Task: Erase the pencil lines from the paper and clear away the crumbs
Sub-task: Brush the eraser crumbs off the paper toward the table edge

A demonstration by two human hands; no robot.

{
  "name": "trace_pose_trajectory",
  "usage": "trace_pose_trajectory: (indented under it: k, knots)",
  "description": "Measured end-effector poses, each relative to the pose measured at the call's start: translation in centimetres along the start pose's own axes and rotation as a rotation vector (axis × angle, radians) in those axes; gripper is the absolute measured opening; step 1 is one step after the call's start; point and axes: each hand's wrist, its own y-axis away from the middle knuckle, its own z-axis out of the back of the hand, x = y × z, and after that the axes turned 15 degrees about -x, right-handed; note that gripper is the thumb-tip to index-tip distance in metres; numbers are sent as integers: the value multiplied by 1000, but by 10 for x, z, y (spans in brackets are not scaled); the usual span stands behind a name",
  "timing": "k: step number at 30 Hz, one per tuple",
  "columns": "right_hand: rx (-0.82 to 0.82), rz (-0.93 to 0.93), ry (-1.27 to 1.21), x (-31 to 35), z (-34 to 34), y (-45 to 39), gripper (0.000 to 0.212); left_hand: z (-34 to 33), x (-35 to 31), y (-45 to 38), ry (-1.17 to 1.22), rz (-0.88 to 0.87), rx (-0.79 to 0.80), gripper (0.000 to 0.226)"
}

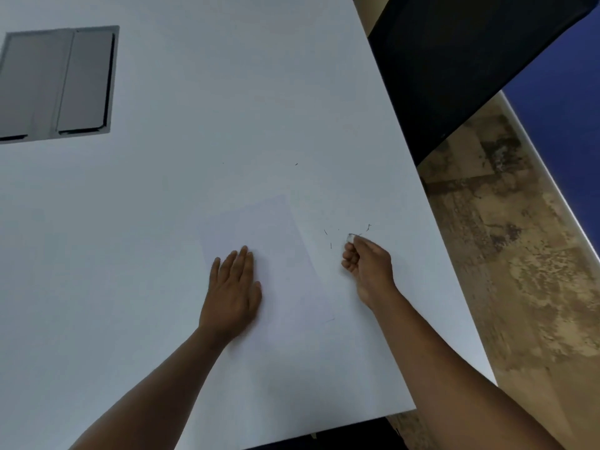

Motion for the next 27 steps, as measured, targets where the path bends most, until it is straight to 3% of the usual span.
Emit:
trace_pose_trajectory:
  k: [3,10,13,16,21,24,27]
  knots:
    - [71,-33,41,-6,9,6,14,2,-41,-21,138,-11,-44,53]
    - [175,-4,99,-5,13,13,12,3,-143,-66,613,406,65,46]
    - [206,-33,100,1,14,11,16,-1,-163,-78,633,451,6,32]
    - [232,-199,16,10,19,4,18,-7,-172,-83,587,427,-74,20]
    - [204,-287,5,15,25,-1,22,-6,-182,-88,502,429,-53,31]
    - [157,-253,17,16,29,-6,20,-6,-186,-100,688,666,66,20]
    - [219,-237,86,19,36,-8,12,-2,-174,-110,887,852,219,32]
